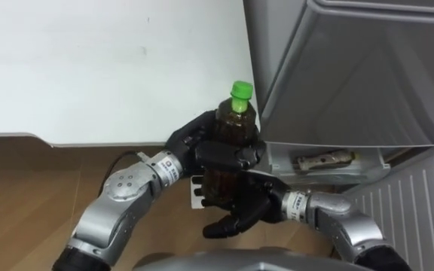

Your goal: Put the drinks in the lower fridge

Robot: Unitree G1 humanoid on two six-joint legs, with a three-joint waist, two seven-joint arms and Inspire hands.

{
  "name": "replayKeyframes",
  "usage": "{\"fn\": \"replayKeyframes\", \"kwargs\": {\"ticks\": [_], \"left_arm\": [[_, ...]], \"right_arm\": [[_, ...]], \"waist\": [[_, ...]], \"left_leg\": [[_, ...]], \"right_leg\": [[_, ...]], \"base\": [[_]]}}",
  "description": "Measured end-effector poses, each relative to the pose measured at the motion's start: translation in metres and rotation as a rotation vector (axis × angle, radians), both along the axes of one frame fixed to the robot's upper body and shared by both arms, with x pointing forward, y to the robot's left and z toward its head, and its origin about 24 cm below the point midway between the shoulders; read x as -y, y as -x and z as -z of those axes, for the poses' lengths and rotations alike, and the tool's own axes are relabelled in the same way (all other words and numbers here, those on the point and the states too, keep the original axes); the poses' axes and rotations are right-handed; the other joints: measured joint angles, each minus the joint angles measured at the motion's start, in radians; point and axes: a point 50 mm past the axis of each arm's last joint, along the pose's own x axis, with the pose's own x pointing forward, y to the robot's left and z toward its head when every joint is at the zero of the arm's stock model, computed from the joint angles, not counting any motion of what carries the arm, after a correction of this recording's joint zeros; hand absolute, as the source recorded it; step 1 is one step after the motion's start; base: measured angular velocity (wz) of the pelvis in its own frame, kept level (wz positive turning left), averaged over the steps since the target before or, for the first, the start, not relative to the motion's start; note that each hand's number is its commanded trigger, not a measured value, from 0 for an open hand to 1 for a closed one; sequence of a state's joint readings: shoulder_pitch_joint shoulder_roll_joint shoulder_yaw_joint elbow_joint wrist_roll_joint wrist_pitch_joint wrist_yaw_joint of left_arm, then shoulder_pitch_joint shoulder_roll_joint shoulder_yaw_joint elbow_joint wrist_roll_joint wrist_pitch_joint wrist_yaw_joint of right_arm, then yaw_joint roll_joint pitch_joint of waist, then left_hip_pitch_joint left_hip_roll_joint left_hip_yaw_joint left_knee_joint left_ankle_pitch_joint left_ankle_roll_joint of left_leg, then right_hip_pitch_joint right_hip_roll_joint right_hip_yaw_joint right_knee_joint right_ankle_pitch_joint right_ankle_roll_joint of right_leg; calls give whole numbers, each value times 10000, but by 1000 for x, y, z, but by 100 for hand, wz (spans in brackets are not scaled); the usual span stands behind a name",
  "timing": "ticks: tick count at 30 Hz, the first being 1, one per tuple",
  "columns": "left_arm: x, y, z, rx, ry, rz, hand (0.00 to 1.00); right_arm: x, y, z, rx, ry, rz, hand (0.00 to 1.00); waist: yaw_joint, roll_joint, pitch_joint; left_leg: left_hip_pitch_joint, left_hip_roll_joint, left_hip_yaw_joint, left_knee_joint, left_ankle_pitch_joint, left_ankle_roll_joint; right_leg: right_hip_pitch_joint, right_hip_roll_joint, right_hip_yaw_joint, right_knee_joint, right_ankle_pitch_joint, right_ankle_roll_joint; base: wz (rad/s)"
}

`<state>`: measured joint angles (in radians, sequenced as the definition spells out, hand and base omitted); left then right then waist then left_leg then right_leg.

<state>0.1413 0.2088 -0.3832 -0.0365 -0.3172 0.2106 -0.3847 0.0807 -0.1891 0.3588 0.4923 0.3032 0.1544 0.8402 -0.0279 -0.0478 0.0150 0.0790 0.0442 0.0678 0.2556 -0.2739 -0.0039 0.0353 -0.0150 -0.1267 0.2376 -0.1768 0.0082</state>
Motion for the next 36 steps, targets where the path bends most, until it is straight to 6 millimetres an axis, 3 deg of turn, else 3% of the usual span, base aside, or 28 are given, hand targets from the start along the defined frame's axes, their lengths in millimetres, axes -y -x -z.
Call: {"fn": "replayKeyframes", "kwargs": {"ticks": [5, 24, 36], "left_arm": [[4, 4, 6, -270, -57, 186, 100], [11, 9, 10, -478, 43, 748, 100], [10, 9, 8, -268, 78, 730, 100]], "right_arm": [[0, 6, 5, -389, -26, 42, 0], [-4, 15, 10, -1056, -625, 729, 0], [-6, 14, 7, -1611, -1664, 2191, 0]], "waist": [[-5, 55, 29], [21, 5, -36], [48, 135, -77]], "left_leg": [[8, 0, 15, -36, 0, 0], [12, -7, 34, -68, 4, 0], [31, -11, 32, -150, 5, 1]], "right_leg": [[-6, 0, -1, 2, 0, 0], [-11, -2, -22, -53, 1, 0], [-32, 3, -14, -20, 0, 1]], "base": [[0], [0], [0]]}}
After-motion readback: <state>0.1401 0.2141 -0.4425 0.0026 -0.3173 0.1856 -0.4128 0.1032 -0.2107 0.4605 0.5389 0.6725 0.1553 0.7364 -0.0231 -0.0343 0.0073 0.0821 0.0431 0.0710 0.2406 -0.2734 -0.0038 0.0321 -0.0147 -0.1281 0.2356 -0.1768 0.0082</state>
